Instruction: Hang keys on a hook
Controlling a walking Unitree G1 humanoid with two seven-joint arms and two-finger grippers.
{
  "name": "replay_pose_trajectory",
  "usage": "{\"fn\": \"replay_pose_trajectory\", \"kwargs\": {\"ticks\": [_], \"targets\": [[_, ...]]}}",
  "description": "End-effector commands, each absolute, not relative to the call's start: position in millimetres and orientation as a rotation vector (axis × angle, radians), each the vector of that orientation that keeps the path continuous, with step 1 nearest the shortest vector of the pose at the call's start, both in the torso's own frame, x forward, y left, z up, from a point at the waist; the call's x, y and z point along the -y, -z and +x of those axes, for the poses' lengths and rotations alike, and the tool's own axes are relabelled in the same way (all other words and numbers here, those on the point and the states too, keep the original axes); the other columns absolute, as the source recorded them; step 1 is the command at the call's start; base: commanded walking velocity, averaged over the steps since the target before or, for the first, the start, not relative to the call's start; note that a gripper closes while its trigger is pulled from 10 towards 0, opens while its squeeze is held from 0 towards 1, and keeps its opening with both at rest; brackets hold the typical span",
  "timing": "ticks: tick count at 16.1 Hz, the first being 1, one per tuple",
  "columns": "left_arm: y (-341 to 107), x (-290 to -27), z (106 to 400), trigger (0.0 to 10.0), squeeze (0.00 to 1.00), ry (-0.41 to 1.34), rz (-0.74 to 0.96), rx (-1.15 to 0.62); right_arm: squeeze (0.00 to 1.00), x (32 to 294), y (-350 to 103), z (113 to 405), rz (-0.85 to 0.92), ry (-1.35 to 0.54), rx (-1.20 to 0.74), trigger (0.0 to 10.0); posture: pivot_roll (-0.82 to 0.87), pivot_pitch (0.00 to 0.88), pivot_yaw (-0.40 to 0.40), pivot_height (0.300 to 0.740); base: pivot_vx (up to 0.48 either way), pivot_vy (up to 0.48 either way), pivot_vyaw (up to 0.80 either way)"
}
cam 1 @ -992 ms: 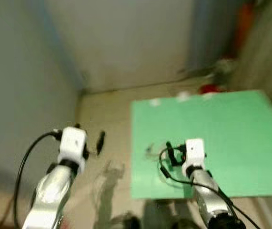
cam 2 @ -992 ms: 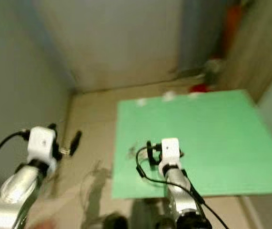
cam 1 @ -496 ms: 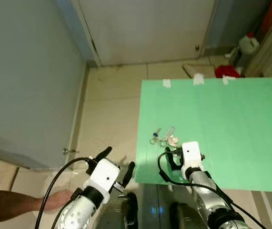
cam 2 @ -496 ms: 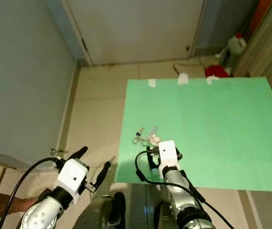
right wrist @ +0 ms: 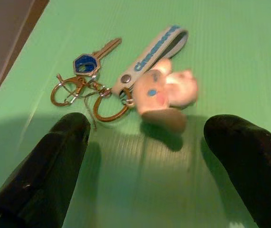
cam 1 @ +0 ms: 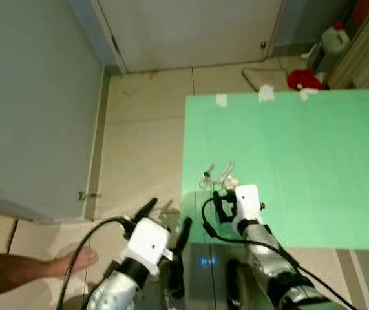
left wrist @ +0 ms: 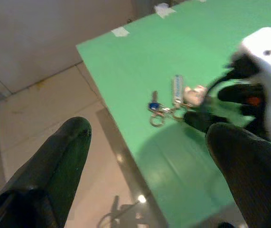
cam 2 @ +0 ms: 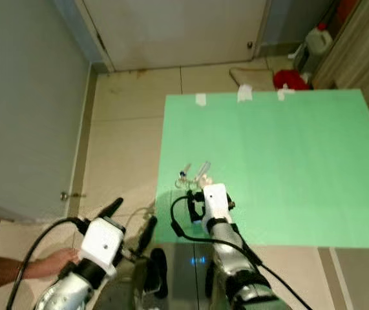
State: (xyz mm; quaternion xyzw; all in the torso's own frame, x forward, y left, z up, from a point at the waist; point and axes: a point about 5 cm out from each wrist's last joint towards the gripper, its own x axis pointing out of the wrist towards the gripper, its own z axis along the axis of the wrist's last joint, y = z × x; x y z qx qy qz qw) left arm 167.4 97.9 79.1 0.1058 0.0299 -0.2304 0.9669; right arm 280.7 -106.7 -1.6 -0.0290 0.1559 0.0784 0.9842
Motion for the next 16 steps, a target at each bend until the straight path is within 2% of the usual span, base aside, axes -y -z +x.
{"fn": "replay_pose_trajectory", "kwargs": {"ticks": [1, 7, 8, 9, 16], "targets": [[-79.2, -97.7, 163.2, 10.0, 0.0, 0.46, 0.222, -0.073, 0.0, 98.5, 4.0, 279.5, -0.027, -0.145, -0.341, 10.0, 0.17, 0.339, 0.113, 0.74, 0.0, 0.0, 0.0], [-79.5, -96.1, 161.4, 10.0, 0.0, 0.442, 0.217, -0.083, 0.0, 94.6, 0.4, 285.9, -0.013, -0.089, -0.353, 10.0, 0.19, 0.353, 0.096, 0.74, 0.0, 0.0, 0.0], [-79.0, -95.5, 160.8, 10.0, 0.0, 0.439, 0.214, -0.085, 0.0, 96.5, -0.4, 287.0, -0.011, -0.065, -0.351, 3.6, 0.19, 0.354, 0.092, 0.74, 0.0, 0.0, 0.0], [-78.6, -94.6, 160.5, 10.0, 0.0, 0.438, 0.211, -0.087, 0.0, 98.3, -0.2, 287.7, -0.011, -0.048, -0.356, 0.0, 0.19, 0.356, 0.092, 0.74, 0.0, 0.0, 0.0], [-78.6, -93.4, 162.0, 10.0, 0.0, 0.425, 0.205, -0.097, 0.0, 101.8, 5.9, 285.3, 0.016, 0.009, -0.421, 0.0, 0.19, 0.381, 0.094, 0.74, 0.0, 0.0, 0.0]]}}
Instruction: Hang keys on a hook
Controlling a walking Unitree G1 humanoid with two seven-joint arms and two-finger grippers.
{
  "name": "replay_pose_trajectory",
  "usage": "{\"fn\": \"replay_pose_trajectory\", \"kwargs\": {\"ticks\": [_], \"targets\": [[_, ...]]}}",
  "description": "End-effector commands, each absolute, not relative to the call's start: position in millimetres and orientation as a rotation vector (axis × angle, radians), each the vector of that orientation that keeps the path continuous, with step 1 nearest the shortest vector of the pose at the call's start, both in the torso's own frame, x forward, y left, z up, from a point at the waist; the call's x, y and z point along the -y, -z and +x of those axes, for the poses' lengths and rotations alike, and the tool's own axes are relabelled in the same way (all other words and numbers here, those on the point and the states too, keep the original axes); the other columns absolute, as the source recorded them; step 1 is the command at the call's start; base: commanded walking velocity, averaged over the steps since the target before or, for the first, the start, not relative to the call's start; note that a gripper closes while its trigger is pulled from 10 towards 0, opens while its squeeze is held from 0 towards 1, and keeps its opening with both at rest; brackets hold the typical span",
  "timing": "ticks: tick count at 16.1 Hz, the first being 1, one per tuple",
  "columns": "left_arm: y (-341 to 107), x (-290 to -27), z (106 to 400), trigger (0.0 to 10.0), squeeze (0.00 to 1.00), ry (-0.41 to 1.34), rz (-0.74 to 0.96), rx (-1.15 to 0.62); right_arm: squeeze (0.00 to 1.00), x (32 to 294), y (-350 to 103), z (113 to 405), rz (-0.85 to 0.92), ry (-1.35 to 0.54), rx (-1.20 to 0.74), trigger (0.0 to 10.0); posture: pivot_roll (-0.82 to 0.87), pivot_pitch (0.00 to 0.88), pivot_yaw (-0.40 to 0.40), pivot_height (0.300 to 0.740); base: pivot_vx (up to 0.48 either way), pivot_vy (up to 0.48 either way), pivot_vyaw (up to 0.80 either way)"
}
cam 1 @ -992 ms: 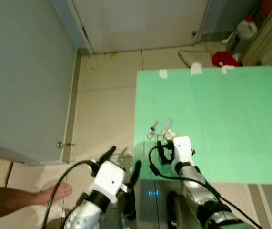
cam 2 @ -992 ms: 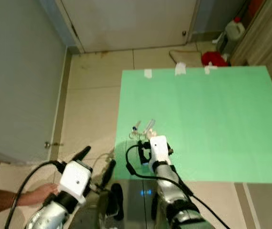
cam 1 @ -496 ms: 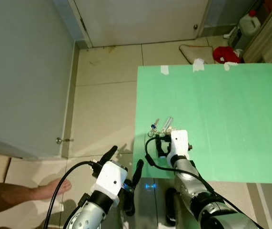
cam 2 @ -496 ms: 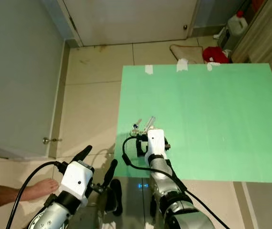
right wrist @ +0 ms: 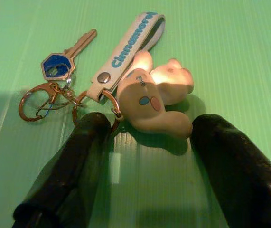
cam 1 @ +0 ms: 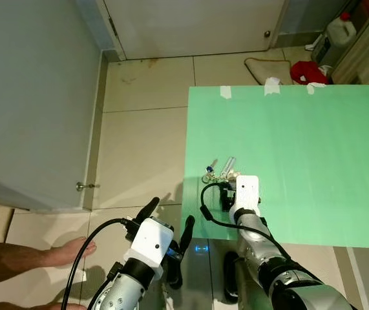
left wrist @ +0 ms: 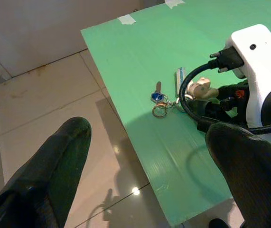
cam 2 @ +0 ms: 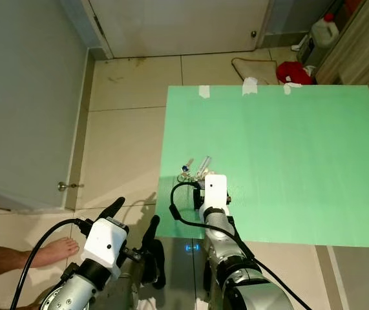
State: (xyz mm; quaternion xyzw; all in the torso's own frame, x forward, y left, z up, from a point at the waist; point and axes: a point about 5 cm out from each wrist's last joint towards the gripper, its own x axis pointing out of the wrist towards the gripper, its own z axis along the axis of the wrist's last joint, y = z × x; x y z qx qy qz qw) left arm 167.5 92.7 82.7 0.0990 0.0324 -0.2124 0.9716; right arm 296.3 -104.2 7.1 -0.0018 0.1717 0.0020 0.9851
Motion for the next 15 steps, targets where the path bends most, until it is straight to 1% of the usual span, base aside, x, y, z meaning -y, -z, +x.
{"fn": "replay_pose_trajectory", "kwargs": {"ticks": [1, 4, 9, 15], "targets": [[-79, -93, 162, 10.0, 0.0, 0.424, 0.205, -0.1, 0.0, 102, 7, 284, 0.027, 0.021, -0.433, 0.0, 0.19, 0.382, 0.094, 0.74, 0.0, 0.0, 0.0], [-77, -94, 161, 10.0, 0.0, 0.427, 0.208, -0.109, 0.0, 101, 9, 283, 0.063, 0.034, -0.449, 0.0, 0.19, 0.39, 0.096, 0.74, 0.0, 0.0, 0.0], [-77, -95, 163, 10.0, 0.0, 0.421, 0.206, -0.116, 0.0, 93, 5, 284, 0.078, -0.018, -0.417, 0.0, 0.18, 0.399, 0.095, 0.74, 0.0, 0.0, 0.0], [-75, -96, 166, 10.0, 0.0, 0.411, 0.205, -0.119, 0.01, 82, -28, 300, 0.139, -0.111, -0.188, 0.0, 0.15, 0.403, 0.081, 0.74, 0.0, 0.0, 0.0]]}}
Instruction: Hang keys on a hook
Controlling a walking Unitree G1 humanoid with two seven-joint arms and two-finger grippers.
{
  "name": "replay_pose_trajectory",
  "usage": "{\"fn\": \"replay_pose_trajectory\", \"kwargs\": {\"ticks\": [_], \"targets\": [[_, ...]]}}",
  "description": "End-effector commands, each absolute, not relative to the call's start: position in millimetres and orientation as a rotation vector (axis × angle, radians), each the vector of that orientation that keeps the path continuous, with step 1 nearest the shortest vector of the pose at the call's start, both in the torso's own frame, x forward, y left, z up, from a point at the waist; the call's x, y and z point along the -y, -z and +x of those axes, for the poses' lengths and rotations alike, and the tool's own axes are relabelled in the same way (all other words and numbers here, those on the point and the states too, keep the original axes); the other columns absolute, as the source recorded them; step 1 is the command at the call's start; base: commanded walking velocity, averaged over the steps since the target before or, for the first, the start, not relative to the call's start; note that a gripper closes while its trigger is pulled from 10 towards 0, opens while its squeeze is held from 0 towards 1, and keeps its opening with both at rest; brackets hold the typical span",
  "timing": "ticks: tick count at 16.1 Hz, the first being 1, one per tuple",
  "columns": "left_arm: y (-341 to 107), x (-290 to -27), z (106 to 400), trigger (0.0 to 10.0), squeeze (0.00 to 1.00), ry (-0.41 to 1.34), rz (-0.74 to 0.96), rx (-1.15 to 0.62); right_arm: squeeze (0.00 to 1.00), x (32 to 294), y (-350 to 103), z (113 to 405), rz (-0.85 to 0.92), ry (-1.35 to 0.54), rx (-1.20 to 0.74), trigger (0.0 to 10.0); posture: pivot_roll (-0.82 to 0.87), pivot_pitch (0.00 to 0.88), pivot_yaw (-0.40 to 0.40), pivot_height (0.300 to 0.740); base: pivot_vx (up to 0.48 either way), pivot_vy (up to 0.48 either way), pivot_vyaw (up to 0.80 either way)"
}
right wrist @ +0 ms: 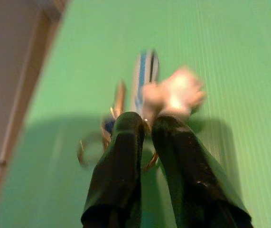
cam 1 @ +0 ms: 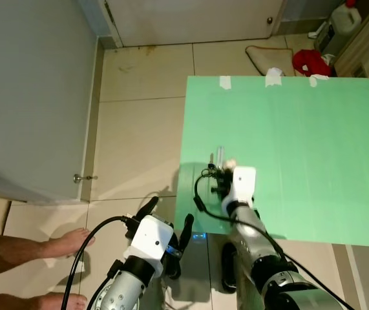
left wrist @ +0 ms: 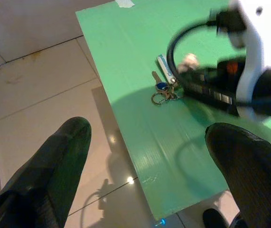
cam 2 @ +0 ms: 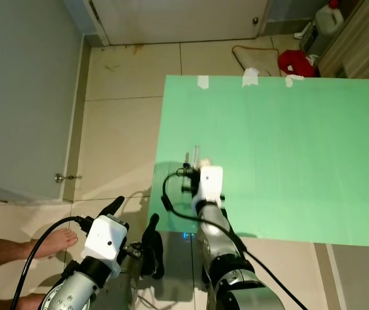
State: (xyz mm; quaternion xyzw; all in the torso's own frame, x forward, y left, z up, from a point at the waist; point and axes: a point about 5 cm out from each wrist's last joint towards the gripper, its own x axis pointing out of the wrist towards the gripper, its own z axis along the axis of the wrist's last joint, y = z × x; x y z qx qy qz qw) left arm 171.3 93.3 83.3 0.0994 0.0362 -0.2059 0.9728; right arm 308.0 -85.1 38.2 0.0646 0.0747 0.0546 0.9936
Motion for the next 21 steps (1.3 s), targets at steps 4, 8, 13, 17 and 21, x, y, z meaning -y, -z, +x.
{"fn": "replay_pose_trajectory", "kwargs": {"ticks": [4, 8, 13, 17, 21], "targets": [[-75, -95, 170, 10.0, 0.0, 0.405, 0.204, -0.114, 0.03, 85, -46, 305, 0.153, -0.142, -0.09, 0.0, 0.13, 0.399, 0.075, 0.74, 0.0, 0.0, 0.0], [-72, -94, 171, 10.0, 0.0, 0.402, 0.24, -0.132, 0.04, 90, -32, 299, 0.091, -0.169, -0.183, 10.0, 0.12, 0.398, 0.075, 0.74, 0.0, 0.0, 0.0], [-71, -93, 171, 10.0, 0.0, 0.402, 0.24, -0.137, 1.0, 86, -22, 293, 0.097, -0.171, -0.229, 10.0, 0.13, 0.396, 0.078, 0.74, 0.0, 0.0, 0.0], [-65, -97, 162, 10.0, 0.0, 0.397, 0.235, -0.172, 1.0, 82, -24, 295, 0.102, -0.194, -0.226, 10.0, 0.14, 0.402, 0.075, 0.74, 0.0, 0.0, 0.0], [-65, -97, 163, 10.0, 0.0, 0.385, 0.23, -0.172, 0.0, 77, -18, 293, 0.179, -0.178, -0.304, 10.0, 0.13, 0.408, 0.068, 0.74, 0.0, 0.0, 0.0]]}}
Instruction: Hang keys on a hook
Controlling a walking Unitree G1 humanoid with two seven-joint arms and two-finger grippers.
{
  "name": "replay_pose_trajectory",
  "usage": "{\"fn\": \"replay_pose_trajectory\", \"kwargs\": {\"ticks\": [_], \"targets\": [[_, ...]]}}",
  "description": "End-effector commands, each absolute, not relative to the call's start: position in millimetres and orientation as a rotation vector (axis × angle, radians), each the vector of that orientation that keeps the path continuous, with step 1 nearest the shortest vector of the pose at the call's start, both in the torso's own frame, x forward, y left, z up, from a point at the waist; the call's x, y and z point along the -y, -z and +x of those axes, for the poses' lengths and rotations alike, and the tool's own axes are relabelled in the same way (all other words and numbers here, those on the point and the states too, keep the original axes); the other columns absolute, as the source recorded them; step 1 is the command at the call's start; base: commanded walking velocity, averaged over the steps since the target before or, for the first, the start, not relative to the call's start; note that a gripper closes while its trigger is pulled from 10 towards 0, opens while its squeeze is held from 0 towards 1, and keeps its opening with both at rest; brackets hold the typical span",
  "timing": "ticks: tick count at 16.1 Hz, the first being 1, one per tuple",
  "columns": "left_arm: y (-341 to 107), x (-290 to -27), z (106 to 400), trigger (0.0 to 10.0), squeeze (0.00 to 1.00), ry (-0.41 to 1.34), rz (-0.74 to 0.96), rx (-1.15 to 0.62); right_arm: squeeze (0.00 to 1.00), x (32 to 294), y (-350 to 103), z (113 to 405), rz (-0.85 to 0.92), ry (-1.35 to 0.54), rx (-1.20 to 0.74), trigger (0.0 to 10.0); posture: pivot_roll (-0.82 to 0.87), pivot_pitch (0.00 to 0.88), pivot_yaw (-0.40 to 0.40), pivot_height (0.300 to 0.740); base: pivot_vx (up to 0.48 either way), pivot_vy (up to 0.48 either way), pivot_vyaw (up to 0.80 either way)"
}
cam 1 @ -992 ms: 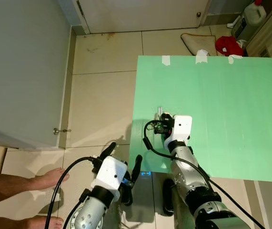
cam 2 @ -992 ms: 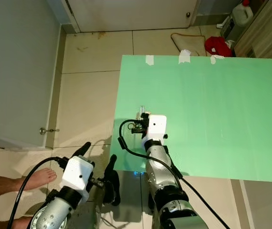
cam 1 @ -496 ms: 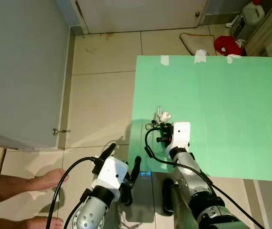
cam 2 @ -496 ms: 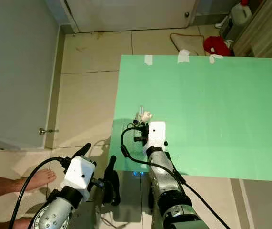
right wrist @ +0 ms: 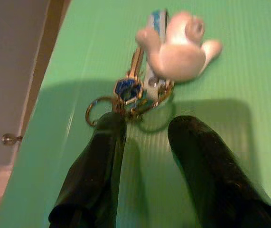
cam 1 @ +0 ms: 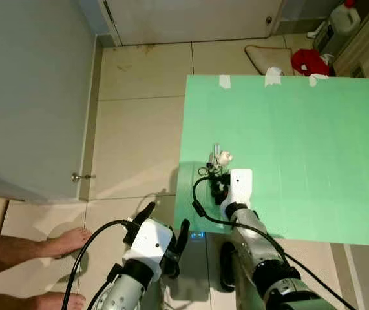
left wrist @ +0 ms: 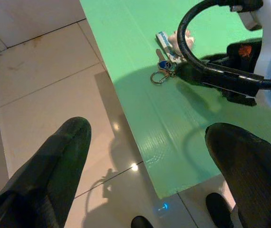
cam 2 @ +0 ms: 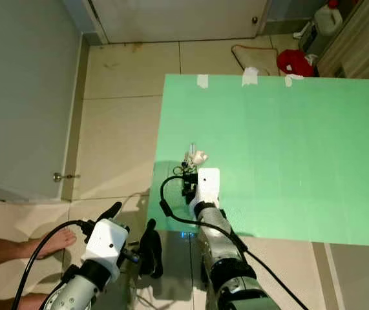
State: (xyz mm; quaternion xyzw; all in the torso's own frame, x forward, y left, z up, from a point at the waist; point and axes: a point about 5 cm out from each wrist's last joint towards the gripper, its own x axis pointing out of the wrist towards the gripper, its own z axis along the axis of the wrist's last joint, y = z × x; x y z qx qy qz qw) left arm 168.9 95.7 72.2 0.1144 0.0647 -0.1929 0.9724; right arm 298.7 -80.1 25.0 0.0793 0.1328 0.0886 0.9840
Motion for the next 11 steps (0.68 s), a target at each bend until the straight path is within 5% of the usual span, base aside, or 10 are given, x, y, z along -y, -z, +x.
{"fn": "replay_pose_trajectory", "kwargs": {"ticks": [1, 11], "targets": [[-65, -97, 162, 10.0, 0.0, 0.384, 0.229, -0.172, 0.0, 75, -18, 293, 0.203, -0.17, -0.316, 10.0, 0.13, 0.408, 0.068, 0.74, 0.0, 0.0, 0.0], [-65, -96, 161, 10.0, 0.0, 0.379, 0.22, -0.176, 0.0, 64, -24, 301, 0.362, -0.097, -0.376, 10.0, 0.14, 0.413, 0.063, 0.74, 0.0, 0.0, 0.0]]}}
